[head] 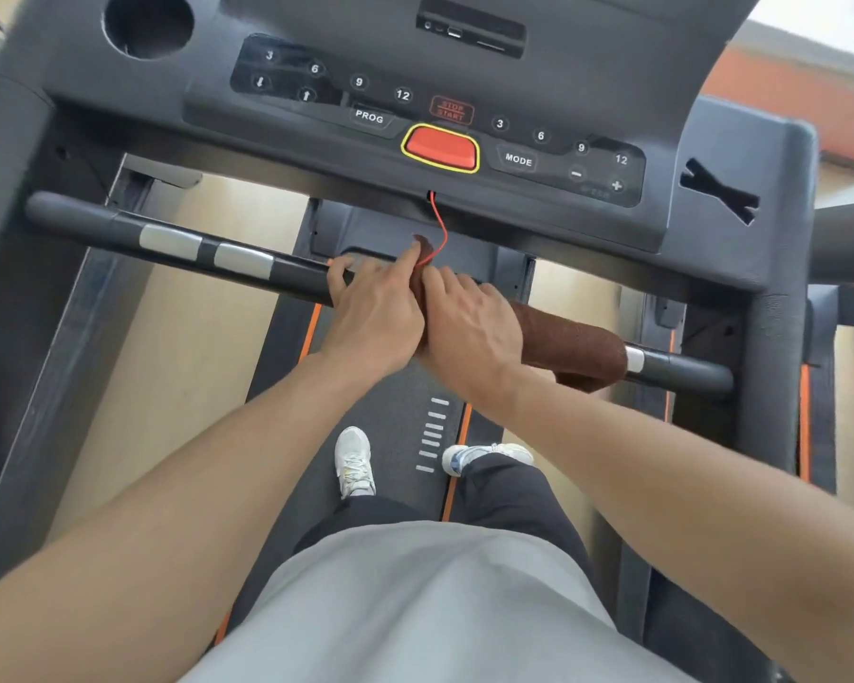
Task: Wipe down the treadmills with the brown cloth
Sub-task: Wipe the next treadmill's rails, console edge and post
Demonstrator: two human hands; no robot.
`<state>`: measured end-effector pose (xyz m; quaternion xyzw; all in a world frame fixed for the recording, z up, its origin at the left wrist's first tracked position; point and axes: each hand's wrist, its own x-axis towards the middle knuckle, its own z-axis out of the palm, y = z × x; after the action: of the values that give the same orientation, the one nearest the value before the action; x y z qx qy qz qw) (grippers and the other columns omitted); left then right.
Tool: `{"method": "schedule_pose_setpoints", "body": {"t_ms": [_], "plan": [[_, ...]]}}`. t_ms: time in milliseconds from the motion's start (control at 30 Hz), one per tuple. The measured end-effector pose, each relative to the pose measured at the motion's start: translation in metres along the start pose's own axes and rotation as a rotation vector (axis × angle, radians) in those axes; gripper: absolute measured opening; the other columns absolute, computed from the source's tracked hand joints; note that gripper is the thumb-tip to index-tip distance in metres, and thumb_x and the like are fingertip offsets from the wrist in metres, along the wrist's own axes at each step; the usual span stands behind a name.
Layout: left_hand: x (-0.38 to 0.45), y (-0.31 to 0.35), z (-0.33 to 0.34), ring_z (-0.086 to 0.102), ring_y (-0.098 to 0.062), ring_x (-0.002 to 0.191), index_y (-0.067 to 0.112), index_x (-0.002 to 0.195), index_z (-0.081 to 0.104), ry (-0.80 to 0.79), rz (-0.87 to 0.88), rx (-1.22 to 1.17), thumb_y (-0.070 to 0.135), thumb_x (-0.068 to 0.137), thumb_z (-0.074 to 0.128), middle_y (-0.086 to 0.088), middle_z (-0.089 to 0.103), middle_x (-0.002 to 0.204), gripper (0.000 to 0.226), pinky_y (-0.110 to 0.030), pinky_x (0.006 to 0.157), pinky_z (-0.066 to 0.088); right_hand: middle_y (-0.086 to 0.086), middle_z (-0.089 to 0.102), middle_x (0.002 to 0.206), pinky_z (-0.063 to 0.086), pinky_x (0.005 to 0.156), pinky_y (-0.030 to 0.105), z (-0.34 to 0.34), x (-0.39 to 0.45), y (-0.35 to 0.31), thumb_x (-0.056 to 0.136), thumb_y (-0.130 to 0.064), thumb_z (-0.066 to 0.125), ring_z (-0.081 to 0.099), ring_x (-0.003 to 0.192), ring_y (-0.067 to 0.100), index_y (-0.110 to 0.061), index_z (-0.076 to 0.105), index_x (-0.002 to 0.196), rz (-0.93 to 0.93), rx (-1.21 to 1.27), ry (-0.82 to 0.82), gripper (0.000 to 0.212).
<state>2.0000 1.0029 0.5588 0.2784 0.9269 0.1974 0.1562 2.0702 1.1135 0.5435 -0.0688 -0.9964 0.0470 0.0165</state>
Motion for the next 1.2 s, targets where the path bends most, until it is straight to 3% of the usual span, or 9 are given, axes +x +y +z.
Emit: {"method": "schedule_pose_setpoints", "body": {"t_ms": [100, 200, 300, 400, 533, 700, 833, 1067, 1200], "plan": [[0.000, -0.001, 0.002, 0.049, -0.025, 0.126, 0.018, 0.150, 0.044, 0.008, -0.005, -0.018, 0.012, 0.095, 0.023, -0.007, 0.067, 0.122, 0.060, -0.042, 0.117, 0.012, 0.003, 0.068, 0.084, 0.036, 0.057, 0.034, -0.002, 0.006, 0.003, 0.080, -0.027, 0.067, 0.069, 0.072, 0.030, -0.013, 0.059, 0.107, -0.015, -0.034, 0.014, 0.032], [0.003, 0.001, 0.002, 0.049, -0.026, 0.125, 0.019, 0.146, 0.050, 0.004, -0.031, -0.026, 0.006, 0.097, 0.032, -0.008, 0.067, 0.120, 0.054, -0.042, 0.116, 0.012, 0.006, 0.070, 0.094, 0.036, 0.066, 0.034, -0.015, 0.023, 0.009, 0.086, -0.040, 0.059, 0.069, 0.085, 0.036, -0.018, 0.059, 0.117, -0.025, 0.028, -0.214, 0.038], [0.002, 0.002, 0.001, 0.052, -0.029, 0.117, 0.019, 0.136, 0.058, 0.011, -0.027, 0.004, 0.010, 0.094, 0.028, -0.005, 0.068, 0.103, 0.052, -0.044, 0.113, 0.016, -0.004, 0.060, 0.078, 0.042, 0.066, 0.033, -0.028, 0.038, 0.013, 0.077, -0.046, 0.065, 0.065, 0.082, 0.031, -0.026, 0.060, 0.101, -0.013, 0.123, -0.475, 0.032], [0.002, 0.002, 0.001, 0.053, -0.030, 0.111, 0.019, 0.129, 0.061, 0.015, -0.015, -0.001, 0.015, 0.086, 0.021, 0.001, 0.059, 0.088, 0.059, -0.045, 0.111, 0.017, -0.013, 0.055, 0.071, 0.043, 0.059, 0.026, -0.033, 0.052, 0.019, 0.074, -0.028, 0.077, 0.058, 0.067, 0.014, -0.028, 0.060, 0.078, 0.026, 0.311, -0.732, 0.018], [0.000, 0.001, 0.001, 0.052, -0.031, 0.109, 0.019, 0.127, 0.061, 0.024, 0.002, 0.011, 0.014, 0.086, 0.021, -0.002, 0.066, 0.091, 0.058, -0.044, 0.111, 0.017, -0.008, 0.063, 0.072, 0.047, 0.061, 0.027, -0.032, 0.050, 0.027, 0.071, -0.029, 0.080, 0.064, 0.071, 0.019, -0.023, 0.065, 0.078, 0.064, 0.391, -0.738, 0.018], [0.000, 0.000, 0.000, 0.051, -0.027, 0.110, 0.020, 0.127, 0.058, -0.002, -0.008, -0.014, 0.006, 0.099, 0.033, 0.004, 0.058, 0.091, 0.040, -0.045, 0.113, 0.016, -0.006, 0.065, 0.051, 0.044, 0.038, 0.019, -0.056, 0.008, 0.081, 0.069, -0.027, 0.076, 0.060, 0.041, 0.011, -0.019, 0.067, 0.085, 0.214, 0.352, -0.812, 0.020], [0.000, 0.002, 0.002, 0.049, -0.025, 0.116, 0.022, 0.131, 0.057, -0.019, -0.010, 0.004, 0.006, 0.098, 0.036, 0.001, 0.068, 0.111, 0.042, -0.049, 0.117, 0.014, -0.002, 0.073, 0.067, 0.062, 0.061, 0.034, -0.080, -0.042, 0.156, 0.065, -0.033, 0.077, 0.072, 0.060, 0.017, -0.025, 0.069, 0.087, 0.421, 0.122, -0.999, 0.025], [0.000, 0.005, 0.002, 0.048, -0.028, 0.123, 0.023, 0.133, 0.056, -0.027, -0.025, 0.027, 0.008, 0.098, 0.037, 0.000, 0.070, 0.117, 0.042, -0.054, 0.120, 0.010, -0.007, 0.069, 0.078, 0.051, 0.065, 0.031, -0.054, -0.018, 0.078, 0.073, -0.056, 0.066, 0.069, 0.074, 0.023, -0.033, 0.059, 0.094, 0.162, 0.004, -0.583, 0.033], [-0.002, 0.007, 0.002, 0.051, -0.027, 0.120, 0.022, 0.135, 0.055, 0.009, -0.018, 0.050, 0.009, 0.098, 0.037, 0.000, 0.069, 0.112, 0.043, -0.054, 0.120, 0.011, -0.002, 0.074, 0.101, 0.042, 0.068, 0.035, -0.032, 0.004, 0.030, 0.075, -0.075, 0.065, 0.071, 0.091, 0.031, -0.034, 0.056, 0.123, 0.046, 0.035, -0.365, 0.064]]}}
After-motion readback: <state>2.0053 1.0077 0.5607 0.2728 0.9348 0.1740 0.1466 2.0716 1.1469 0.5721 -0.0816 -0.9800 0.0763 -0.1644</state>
